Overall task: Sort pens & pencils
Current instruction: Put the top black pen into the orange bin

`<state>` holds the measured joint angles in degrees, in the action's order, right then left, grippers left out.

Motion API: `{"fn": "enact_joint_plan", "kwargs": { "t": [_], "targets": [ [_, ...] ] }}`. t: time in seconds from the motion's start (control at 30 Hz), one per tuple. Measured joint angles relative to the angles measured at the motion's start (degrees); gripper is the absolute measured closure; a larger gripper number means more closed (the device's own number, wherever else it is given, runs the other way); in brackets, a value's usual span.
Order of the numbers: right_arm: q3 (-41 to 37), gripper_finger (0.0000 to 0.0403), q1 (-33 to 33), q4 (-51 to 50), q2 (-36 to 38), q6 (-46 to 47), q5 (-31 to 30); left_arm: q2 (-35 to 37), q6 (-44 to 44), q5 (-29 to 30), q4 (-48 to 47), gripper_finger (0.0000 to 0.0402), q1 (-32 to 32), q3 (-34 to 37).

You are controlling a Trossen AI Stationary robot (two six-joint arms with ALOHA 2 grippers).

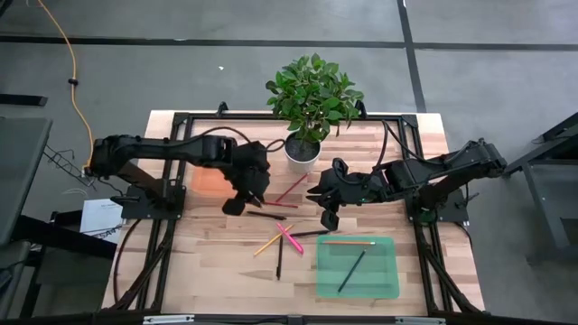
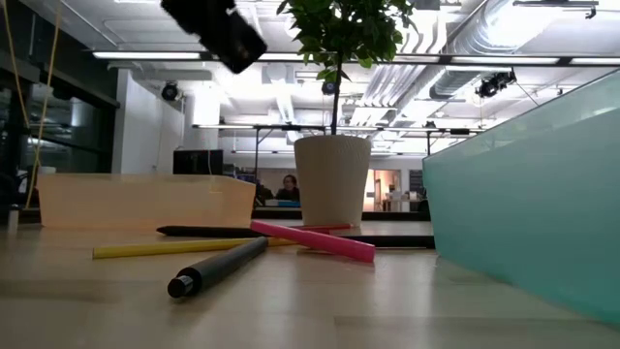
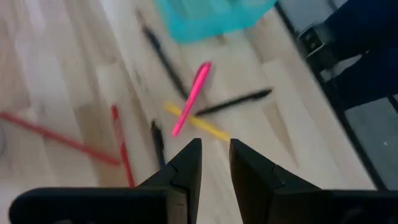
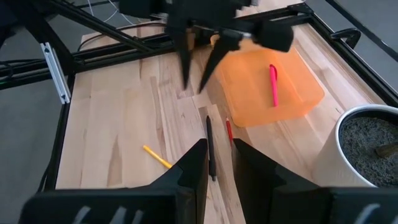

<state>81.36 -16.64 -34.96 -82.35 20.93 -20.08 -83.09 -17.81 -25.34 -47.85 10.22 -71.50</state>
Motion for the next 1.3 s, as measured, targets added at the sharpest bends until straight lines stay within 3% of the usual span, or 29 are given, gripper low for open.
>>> {"fn": "enact_joint_plan", "kwargs": {
  "t": [0.23,0.43,0.7,0.97,1.3],
  "targets": [
    [0.0,0.0339,0.0,0.0,0.0,0.0,0.0,-1.2,0.7,1.6,-0.6,0.0334,-1.8,0.0],
    [0.0,0.0339,0.0,0.0,0.0,0.0,0.0,-4.0,1.6,6.9,-3.1,0.0335,-3.3,0.0],
    [0.0,0.0339,0.0,0.0,0.0,0.0,0.5,-7.2,1.8,7.2,-3.5,0.0338,-5.9,0.0],
    [0.0,0.0339,0.0,-0.2,0.0,-0.2,0.7,-11.5,3.3,15.5,-3.0,0.0347,-6.5,0.0],
    [0.0,0.0339,0.0,-0.4,0.0,-0.2,0.7,-16.3,4.8,19.0,-2.6,0.036,-6.5,0.0]
  ]
}}
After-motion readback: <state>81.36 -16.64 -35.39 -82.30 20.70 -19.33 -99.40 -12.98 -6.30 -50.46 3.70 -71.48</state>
